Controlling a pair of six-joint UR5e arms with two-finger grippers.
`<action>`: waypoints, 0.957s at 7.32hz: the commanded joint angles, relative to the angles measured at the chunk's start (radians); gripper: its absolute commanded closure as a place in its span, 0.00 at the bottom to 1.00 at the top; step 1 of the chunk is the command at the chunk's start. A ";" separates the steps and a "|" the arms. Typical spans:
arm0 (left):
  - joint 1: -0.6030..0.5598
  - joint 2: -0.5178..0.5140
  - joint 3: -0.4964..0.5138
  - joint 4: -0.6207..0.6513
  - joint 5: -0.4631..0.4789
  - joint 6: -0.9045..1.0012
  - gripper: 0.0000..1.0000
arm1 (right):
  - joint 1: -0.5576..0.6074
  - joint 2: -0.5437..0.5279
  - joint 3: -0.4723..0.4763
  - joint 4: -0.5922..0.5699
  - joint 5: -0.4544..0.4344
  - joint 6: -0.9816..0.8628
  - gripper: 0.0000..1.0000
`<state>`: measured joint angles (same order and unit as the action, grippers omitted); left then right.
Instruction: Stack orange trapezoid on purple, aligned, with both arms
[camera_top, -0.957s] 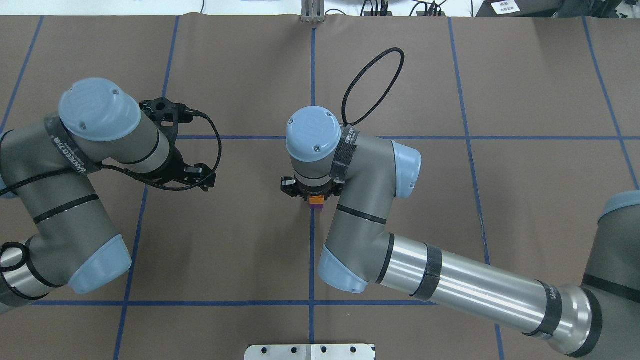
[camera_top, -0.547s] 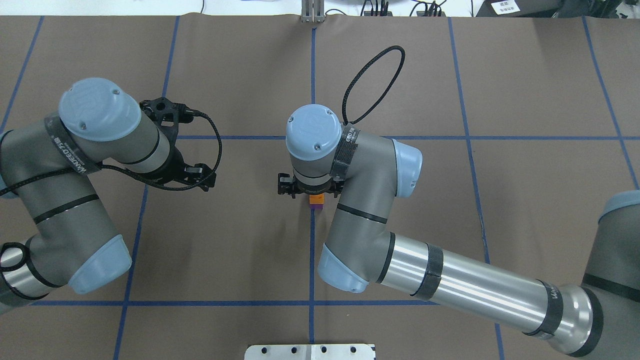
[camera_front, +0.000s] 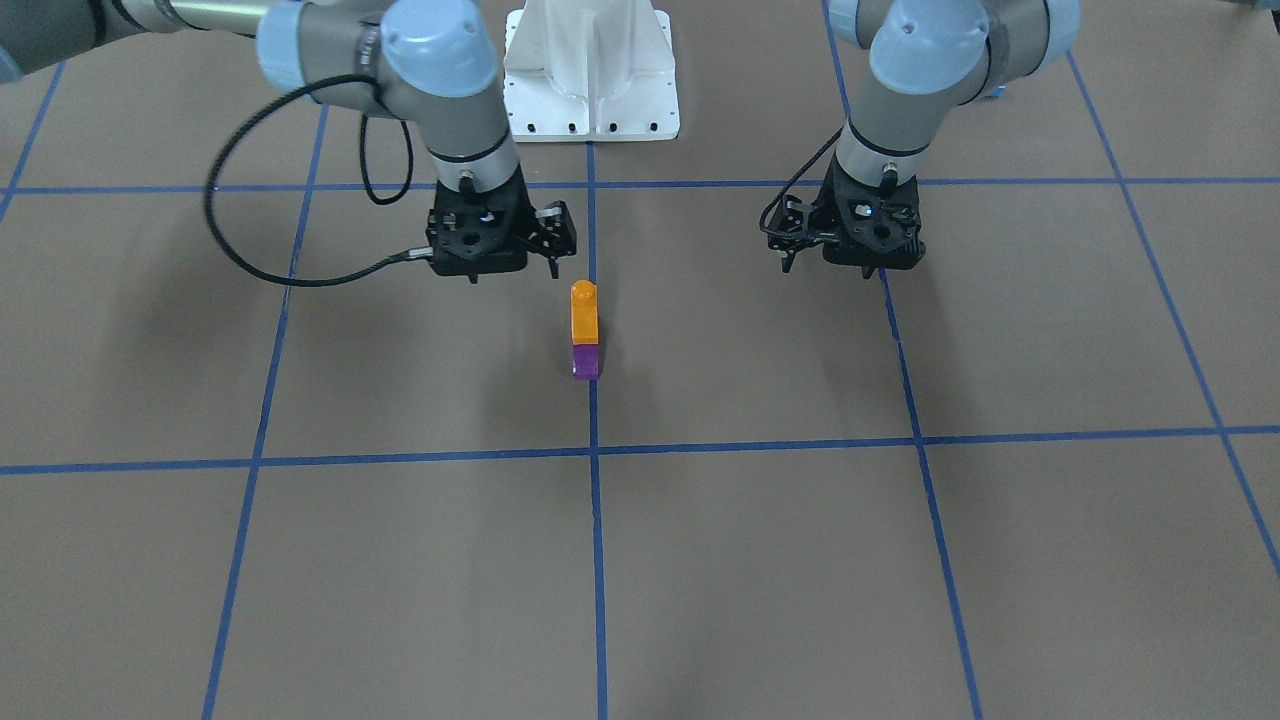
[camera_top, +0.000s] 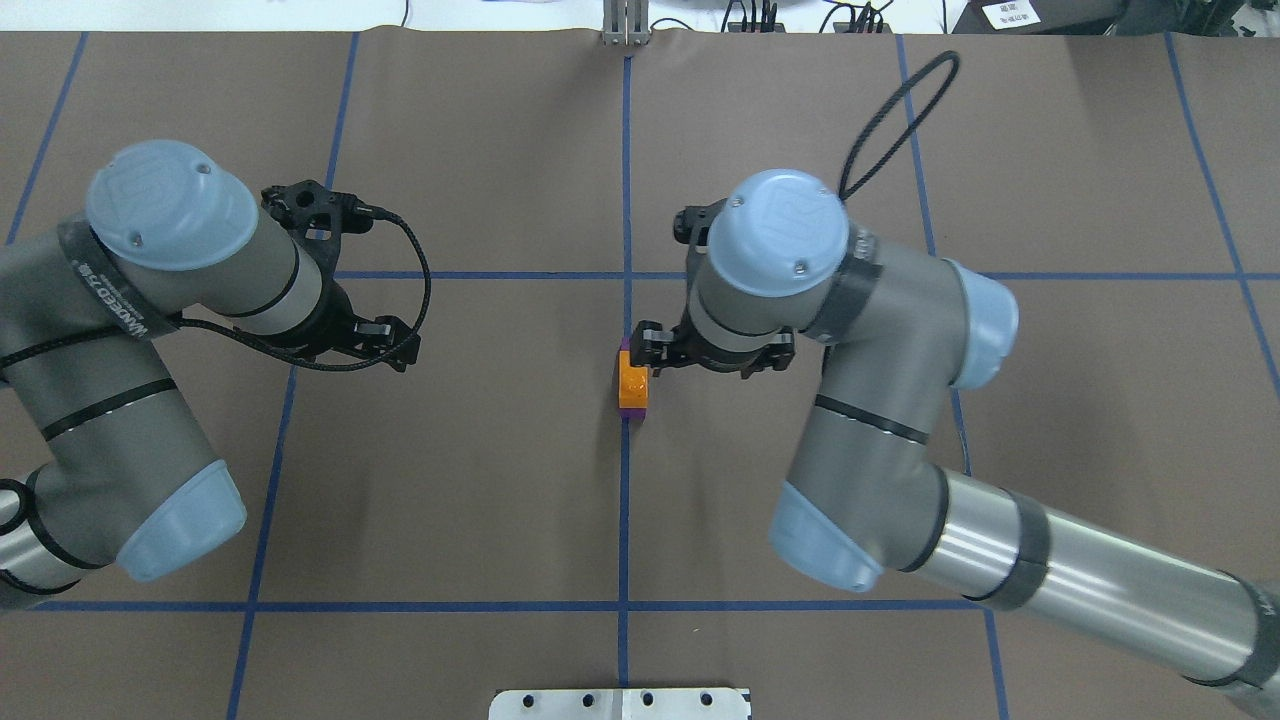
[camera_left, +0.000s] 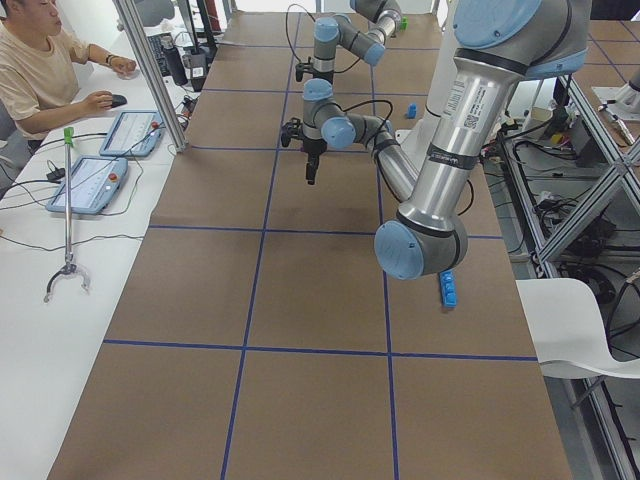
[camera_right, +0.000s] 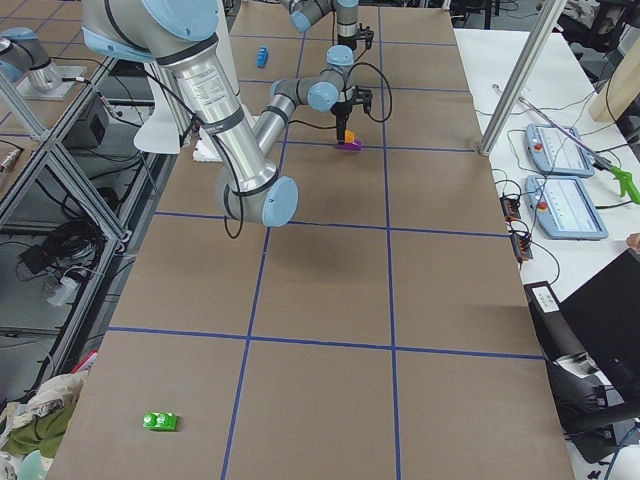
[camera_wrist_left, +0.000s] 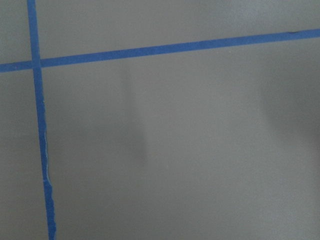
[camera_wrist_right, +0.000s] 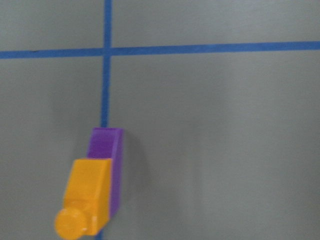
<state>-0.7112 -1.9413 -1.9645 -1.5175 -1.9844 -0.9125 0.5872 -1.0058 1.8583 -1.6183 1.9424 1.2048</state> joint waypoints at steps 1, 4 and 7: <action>-0.215 0.103 -0.020 -0.003 -0.141 0.212 0.00 | 0.168 -0.222 0.154 0.008 0.126 -0.101 0.00; -0.500 0.264 -0.008 -0.021 -0.238 0.427 0.00 | 0.508 -0.469 0.131 0.008 0.277 -0.634 0.00; -0.754 0.363 0.165 -0.020 -0.318 0.861 0.00 | 0.796 -0.566 -0.026 0.008 0.371 -0.980 0.00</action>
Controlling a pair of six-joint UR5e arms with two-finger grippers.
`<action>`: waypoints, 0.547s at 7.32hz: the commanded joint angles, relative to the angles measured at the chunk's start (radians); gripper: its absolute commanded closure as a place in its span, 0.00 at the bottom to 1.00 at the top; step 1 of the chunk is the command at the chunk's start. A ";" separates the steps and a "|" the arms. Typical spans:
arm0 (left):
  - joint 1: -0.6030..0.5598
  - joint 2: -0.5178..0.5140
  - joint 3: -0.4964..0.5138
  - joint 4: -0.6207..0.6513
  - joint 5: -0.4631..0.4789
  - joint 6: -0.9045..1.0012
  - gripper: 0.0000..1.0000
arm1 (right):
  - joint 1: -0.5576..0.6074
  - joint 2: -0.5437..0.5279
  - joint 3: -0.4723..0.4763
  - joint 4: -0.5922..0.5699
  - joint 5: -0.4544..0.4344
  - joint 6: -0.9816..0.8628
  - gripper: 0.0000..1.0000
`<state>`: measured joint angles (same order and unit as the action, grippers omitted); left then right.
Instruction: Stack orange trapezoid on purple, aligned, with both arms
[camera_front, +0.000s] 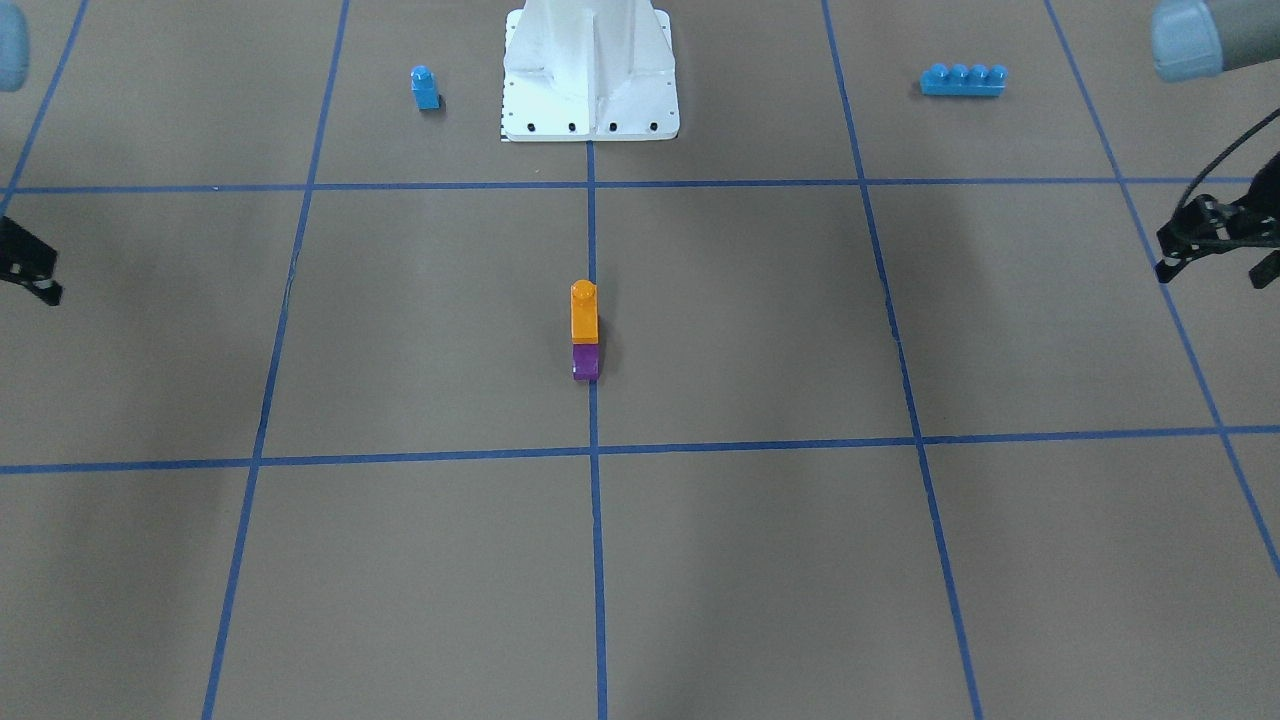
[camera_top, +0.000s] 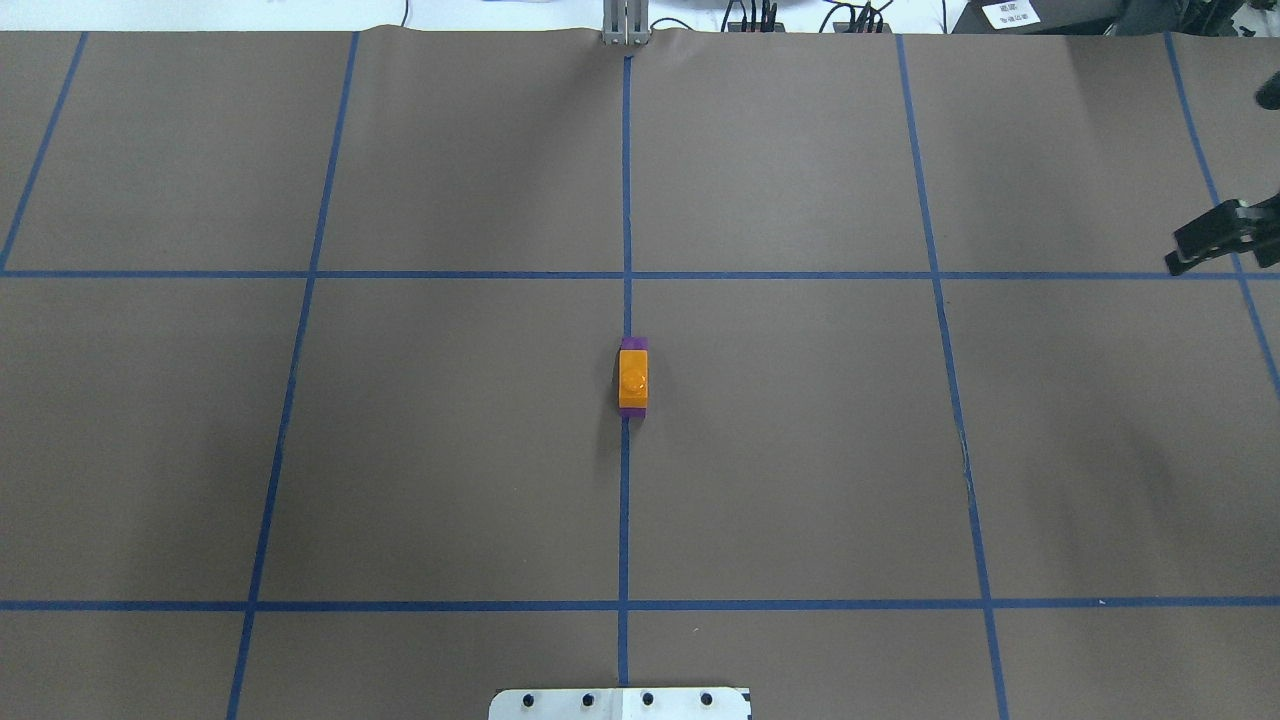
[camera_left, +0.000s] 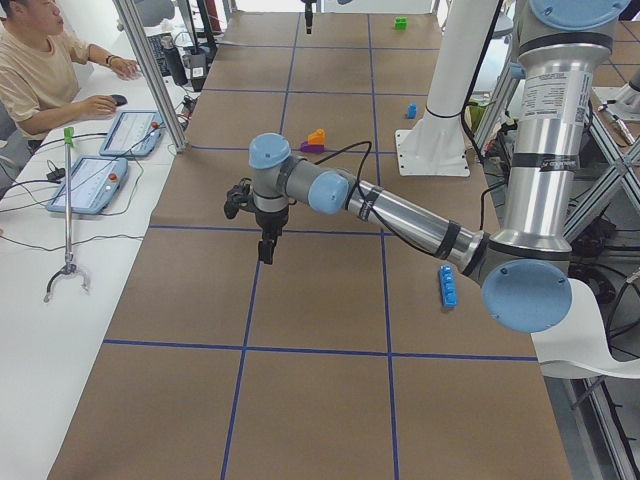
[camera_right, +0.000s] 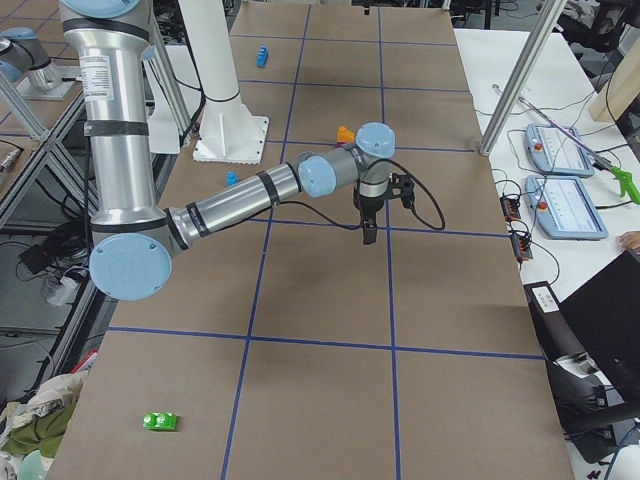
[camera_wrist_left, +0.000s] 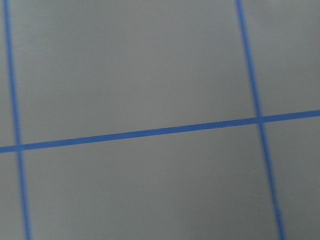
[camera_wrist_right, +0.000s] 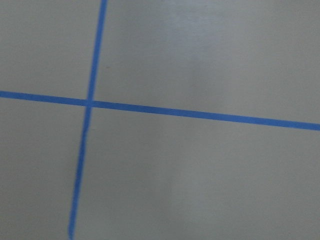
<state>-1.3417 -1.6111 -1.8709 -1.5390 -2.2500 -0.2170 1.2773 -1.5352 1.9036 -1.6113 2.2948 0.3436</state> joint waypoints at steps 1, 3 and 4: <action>-0.164 0.037 0.126 0.002 -0.157 0.244 0.00 | 0.187 -0.054 -0.148 0.002 0.023 -0.197 0.00; -0.172 0.071 0.124 0.003 -0.174 0.235 0.00 | 0.303 -0.060 -0.262 0.001 0.043 -0.382 0.00; -0.175 0.069 0.121 0.002 -0.172 0.235 0.00 | 0.303 -0.063 -0.259 -0.001 0.045 -0.383 0.00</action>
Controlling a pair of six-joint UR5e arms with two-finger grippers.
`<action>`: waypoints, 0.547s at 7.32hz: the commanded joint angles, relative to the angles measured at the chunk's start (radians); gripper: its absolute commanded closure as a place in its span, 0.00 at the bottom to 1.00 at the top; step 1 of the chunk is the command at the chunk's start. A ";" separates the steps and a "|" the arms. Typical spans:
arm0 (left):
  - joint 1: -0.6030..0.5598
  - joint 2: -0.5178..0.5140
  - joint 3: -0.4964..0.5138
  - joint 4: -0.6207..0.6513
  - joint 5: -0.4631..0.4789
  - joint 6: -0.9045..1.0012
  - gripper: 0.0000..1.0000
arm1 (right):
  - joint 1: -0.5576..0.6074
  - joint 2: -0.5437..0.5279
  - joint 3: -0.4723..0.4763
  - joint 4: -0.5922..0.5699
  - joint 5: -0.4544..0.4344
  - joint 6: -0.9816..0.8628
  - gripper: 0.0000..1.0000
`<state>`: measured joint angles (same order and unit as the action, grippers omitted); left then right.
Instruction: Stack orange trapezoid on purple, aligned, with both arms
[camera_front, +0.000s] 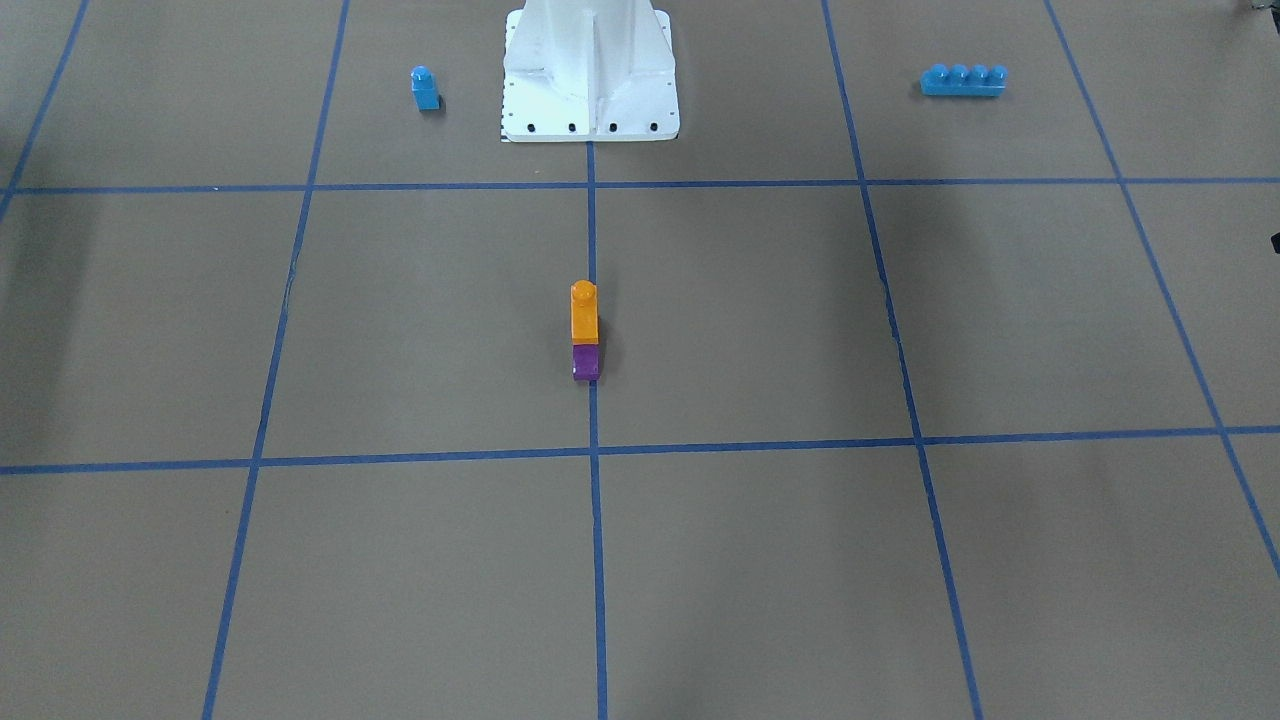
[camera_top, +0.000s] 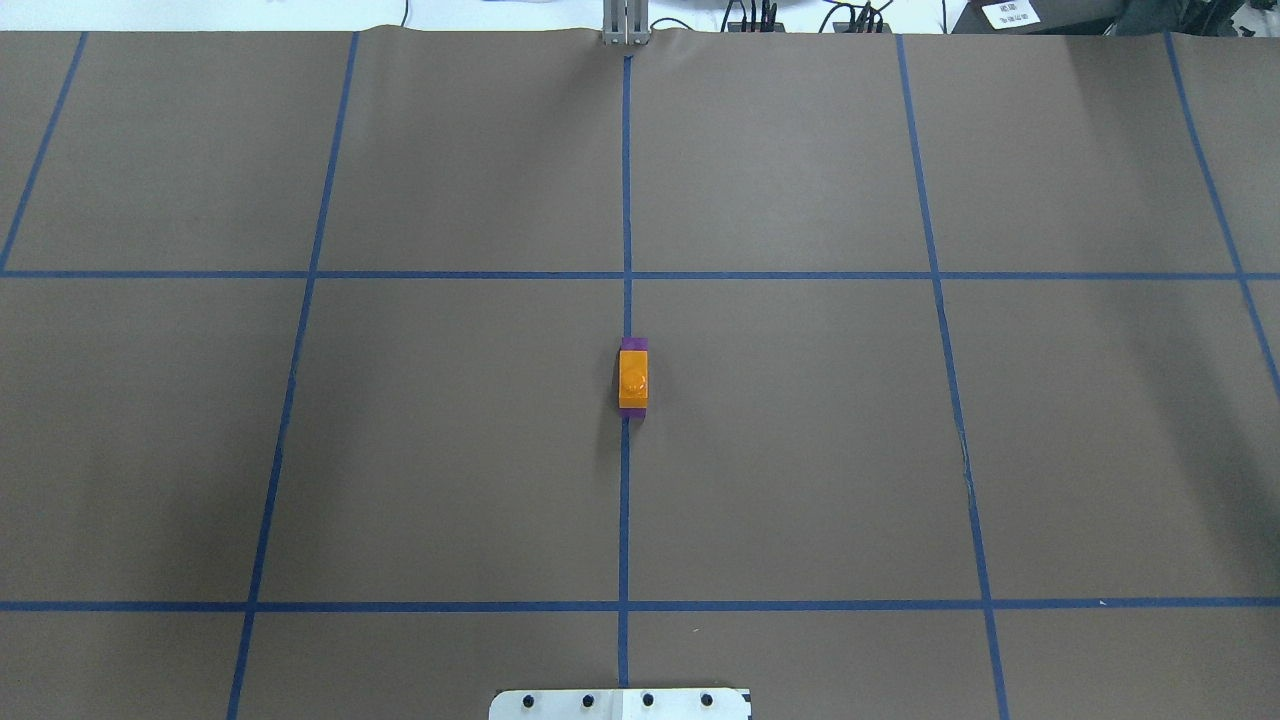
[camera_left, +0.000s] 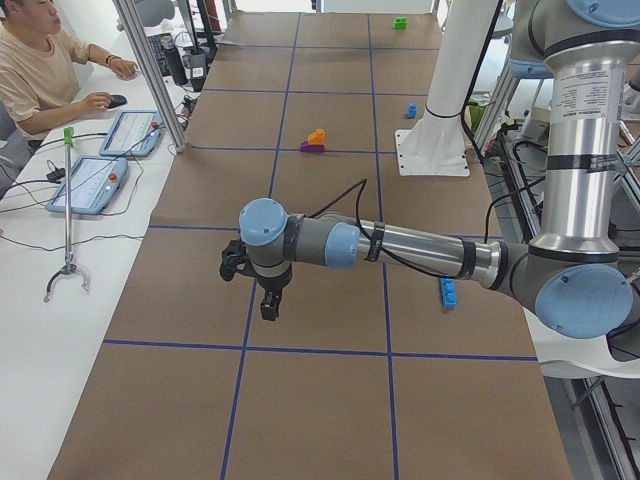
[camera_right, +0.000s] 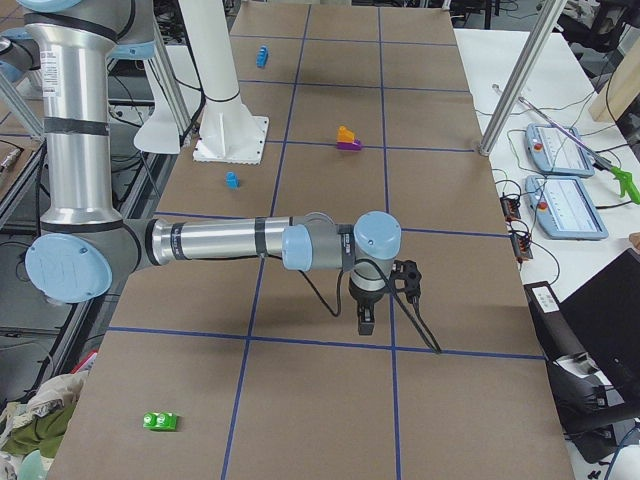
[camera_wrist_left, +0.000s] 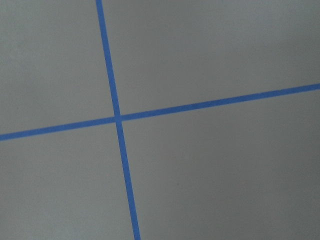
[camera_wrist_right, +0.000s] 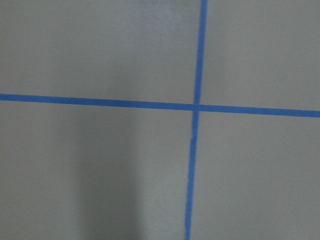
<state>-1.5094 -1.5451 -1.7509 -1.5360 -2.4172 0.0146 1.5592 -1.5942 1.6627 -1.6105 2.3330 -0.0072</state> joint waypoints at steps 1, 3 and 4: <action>-0.034 0.002 0.002 -0.001 0.012 0.005 0.00 | 0.021 -0.003 -0.015 0.000 0.008 -0.028 0.00; -0.045 0.000 0.013 -0.003 0.049 0.002 0.00 | 0.019 0.003 -0.023 0.000 0.005 -0.030 0.00; -0.045 0.000 0.011 -0.003 0.049 0.004 0.00 | 0.019 0.005 -0.024 0.003 0.002 -0.010 0.00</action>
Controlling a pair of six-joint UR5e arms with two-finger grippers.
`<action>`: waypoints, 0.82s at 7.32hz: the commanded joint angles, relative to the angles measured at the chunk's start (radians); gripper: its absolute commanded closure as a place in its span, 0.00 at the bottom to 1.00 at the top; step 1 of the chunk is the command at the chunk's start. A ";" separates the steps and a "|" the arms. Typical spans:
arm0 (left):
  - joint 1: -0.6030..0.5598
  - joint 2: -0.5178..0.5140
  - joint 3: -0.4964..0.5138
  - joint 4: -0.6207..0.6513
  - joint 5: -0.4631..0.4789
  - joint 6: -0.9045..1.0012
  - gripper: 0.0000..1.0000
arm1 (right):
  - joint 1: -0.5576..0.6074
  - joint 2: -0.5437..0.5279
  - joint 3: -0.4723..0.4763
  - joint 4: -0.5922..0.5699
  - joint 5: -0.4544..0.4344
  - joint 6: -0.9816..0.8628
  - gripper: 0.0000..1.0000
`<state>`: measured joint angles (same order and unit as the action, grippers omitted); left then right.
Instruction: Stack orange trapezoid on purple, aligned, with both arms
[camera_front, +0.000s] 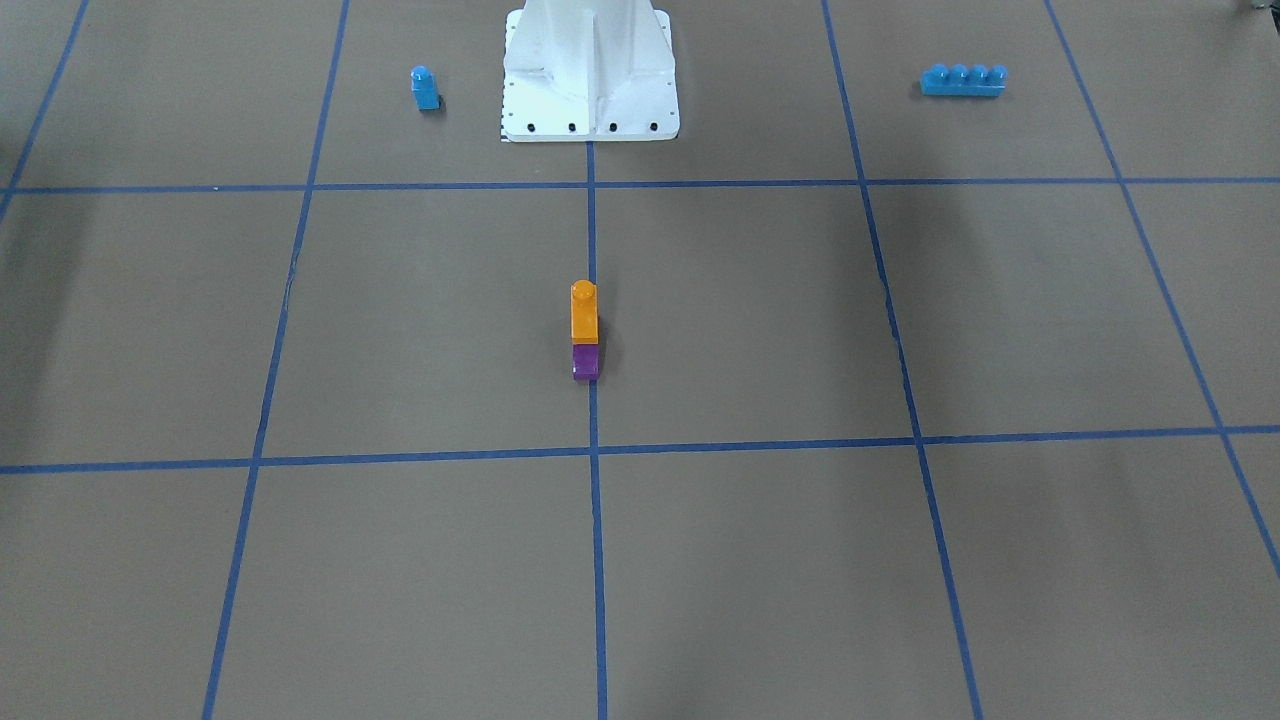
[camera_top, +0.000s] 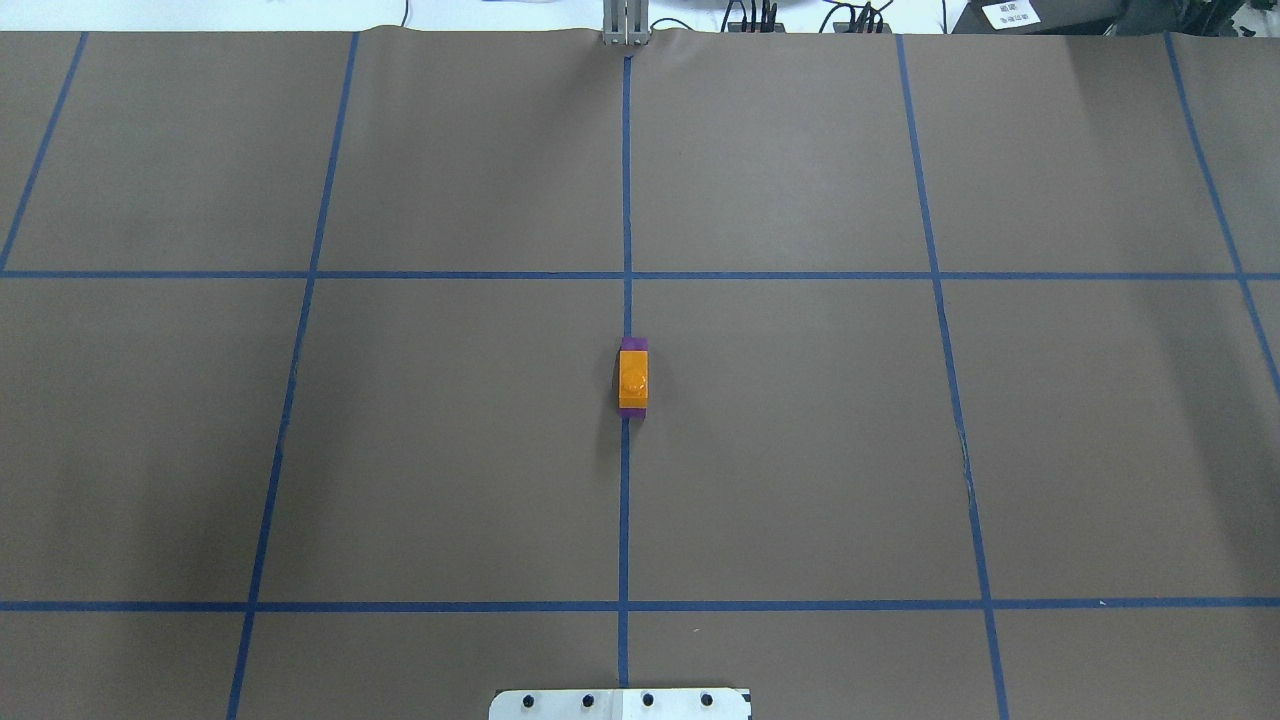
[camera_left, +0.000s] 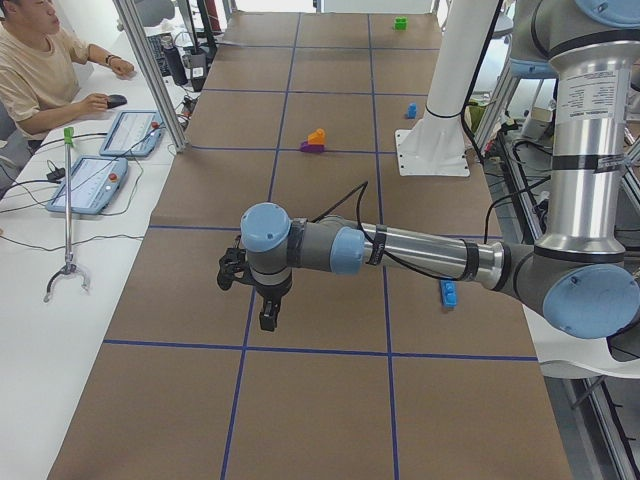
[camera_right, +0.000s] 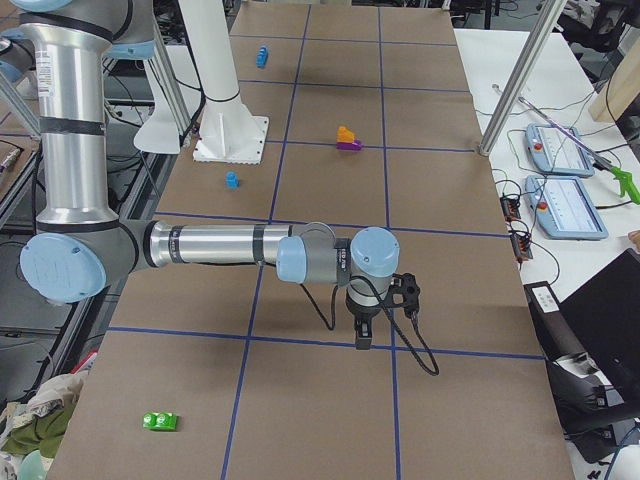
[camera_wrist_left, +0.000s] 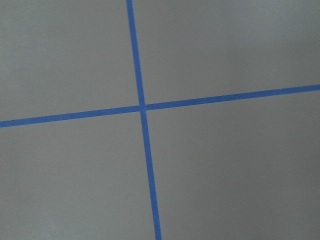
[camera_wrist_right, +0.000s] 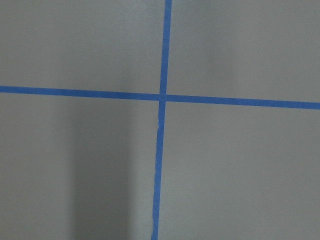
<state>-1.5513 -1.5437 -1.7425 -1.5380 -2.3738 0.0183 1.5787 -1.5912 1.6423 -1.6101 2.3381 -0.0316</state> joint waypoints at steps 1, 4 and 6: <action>-0.003 -0.016 0.027 -0.001 0.007 -0.035 0.00 | 0.000 0.002 -0.006 0.002 -0.012 0.036 0.00; -0.003 -0.007 0.014 -0.103 0.039 -0.135 0.00 | 0.000 0.000 -0.016 0.002 -0.016 0.024 0.00; -0.003 -0.001 0.012 -0.106 0.036 -0.136 0.00 | 0.000 0.003 -0.019 0.002 -0.016 0.030 0.00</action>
<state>-1.5539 -1.5481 -1.7324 -1.6367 -2.3386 -0.1144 1.5785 -1.5898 1.6257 -1.6075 2.3220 -0.0047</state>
